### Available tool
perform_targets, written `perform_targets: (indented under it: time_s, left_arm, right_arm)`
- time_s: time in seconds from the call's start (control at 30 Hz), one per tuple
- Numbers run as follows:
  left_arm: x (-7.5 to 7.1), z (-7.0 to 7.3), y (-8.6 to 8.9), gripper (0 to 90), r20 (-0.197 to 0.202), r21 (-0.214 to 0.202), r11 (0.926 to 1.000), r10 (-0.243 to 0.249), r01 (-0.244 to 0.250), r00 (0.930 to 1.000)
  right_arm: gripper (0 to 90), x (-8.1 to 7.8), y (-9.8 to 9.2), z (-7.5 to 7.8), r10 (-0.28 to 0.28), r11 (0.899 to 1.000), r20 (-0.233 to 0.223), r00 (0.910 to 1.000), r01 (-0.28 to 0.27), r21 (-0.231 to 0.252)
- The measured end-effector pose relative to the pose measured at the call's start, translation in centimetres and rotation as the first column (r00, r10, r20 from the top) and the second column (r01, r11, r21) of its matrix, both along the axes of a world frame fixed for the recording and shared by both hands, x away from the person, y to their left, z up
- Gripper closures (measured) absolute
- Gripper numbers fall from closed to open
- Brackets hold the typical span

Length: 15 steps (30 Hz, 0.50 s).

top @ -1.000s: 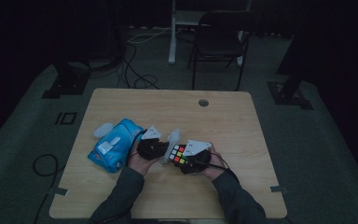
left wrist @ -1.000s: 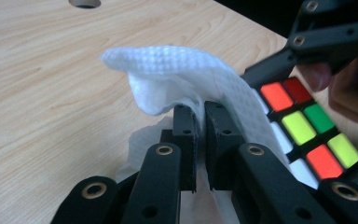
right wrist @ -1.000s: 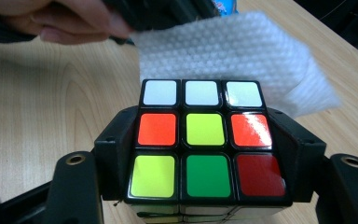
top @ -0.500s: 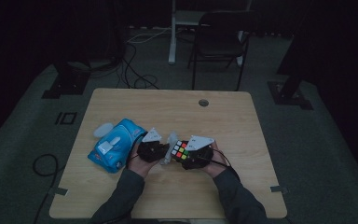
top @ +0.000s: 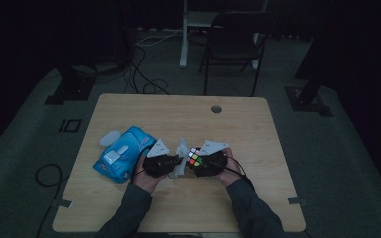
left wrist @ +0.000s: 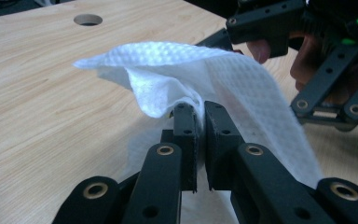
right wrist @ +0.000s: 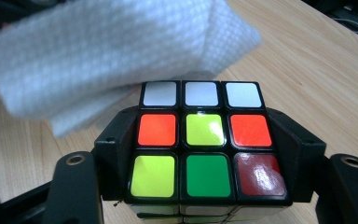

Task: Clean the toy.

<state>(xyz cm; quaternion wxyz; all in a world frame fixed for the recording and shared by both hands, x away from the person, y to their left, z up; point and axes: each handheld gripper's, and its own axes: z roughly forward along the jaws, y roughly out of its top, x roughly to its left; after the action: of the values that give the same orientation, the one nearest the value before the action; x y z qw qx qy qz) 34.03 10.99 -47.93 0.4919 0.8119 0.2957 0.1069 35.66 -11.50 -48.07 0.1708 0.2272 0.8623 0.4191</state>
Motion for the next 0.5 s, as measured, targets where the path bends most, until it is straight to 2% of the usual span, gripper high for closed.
perform_targets:
  time_s: [0.27,0.5]
  left_arm:
    - [-0.29,-0.29,-0.04,85.6,0.002,0.005,1.0000,-0.004,0.004,1.0000]
    - [-0.28,-0.84,-0.43,85.6,-0.007,0.025,0.9996,-0.009,0.009,0.9999]
  right_arm:
    - [33.9,0.25,-0.02,-0.01,-0.031,0.999,-0.017,0.9994,0.031,0.011]
    - [33.9,0.42,-0.10,0.11,-0.051,0.998,-0.027,0.9983,0.052,0.032]
